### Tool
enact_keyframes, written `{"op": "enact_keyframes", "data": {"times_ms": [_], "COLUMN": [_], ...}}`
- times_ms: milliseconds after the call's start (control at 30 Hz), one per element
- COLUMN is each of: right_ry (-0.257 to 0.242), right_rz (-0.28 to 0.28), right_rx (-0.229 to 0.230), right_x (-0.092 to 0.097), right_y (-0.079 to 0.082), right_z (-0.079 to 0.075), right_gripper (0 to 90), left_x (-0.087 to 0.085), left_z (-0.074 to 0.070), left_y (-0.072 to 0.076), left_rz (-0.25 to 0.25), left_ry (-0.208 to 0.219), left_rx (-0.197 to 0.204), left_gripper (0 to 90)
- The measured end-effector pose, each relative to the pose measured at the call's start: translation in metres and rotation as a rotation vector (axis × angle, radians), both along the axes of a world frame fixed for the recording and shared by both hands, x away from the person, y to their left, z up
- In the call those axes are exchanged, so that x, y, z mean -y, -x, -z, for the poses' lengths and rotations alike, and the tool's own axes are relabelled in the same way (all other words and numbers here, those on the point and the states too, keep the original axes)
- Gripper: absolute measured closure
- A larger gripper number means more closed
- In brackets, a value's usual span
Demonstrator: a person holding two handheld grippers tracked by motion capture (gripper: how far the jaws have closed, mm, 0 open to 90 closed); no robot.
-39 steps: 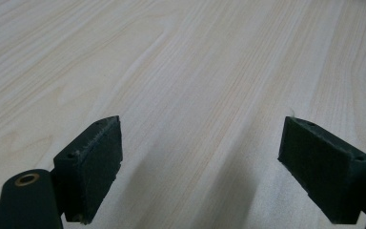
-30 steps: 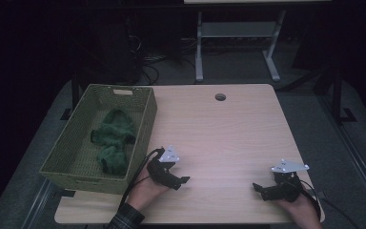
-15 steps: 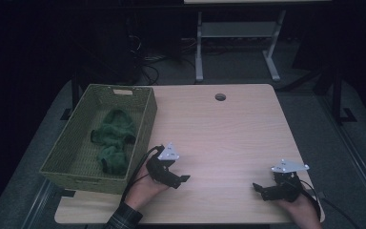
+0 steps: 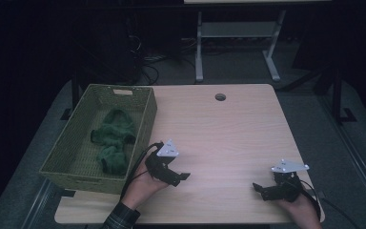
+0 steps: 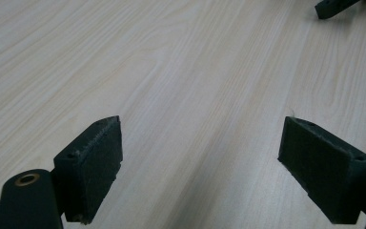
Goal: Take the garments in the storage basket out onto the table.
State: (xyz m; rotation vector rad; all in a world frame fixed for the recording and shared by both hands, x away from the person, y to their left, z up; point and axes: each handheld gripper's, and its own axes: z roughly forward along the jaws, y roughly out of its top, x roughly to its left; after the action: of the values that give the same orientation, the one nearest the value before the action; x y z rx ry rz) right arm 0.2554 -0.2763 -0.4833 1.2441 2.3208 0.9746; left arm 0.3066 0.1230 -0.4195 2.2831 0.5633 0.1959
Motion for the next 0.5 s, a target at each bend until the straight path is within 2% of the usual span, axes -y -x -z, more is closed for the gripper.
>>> {"op": "enact_keyframes", "data": {"times_ms": [133, 500], "right_ry": [0.0, 0.0], "right_rz": [0.0, -0.001], "right_rx": [0.001, 0.001], "right_x": [0.0, 0.0], "right_y": [0.0, 0.0], "right_z": [0.0, 0.0], "right_gripper": [1.1, 1.1], "left_x": [0.0, 0.0], "left_z": [-0.005, -0.017], "left_y": [0.0, -0.002], "left_rz": [-0.005, 0.014], "left_ry": [0.014, 0.015], "left_rx": [0.0, 0.004], "left_gripper": [14.0, 14.0]}}
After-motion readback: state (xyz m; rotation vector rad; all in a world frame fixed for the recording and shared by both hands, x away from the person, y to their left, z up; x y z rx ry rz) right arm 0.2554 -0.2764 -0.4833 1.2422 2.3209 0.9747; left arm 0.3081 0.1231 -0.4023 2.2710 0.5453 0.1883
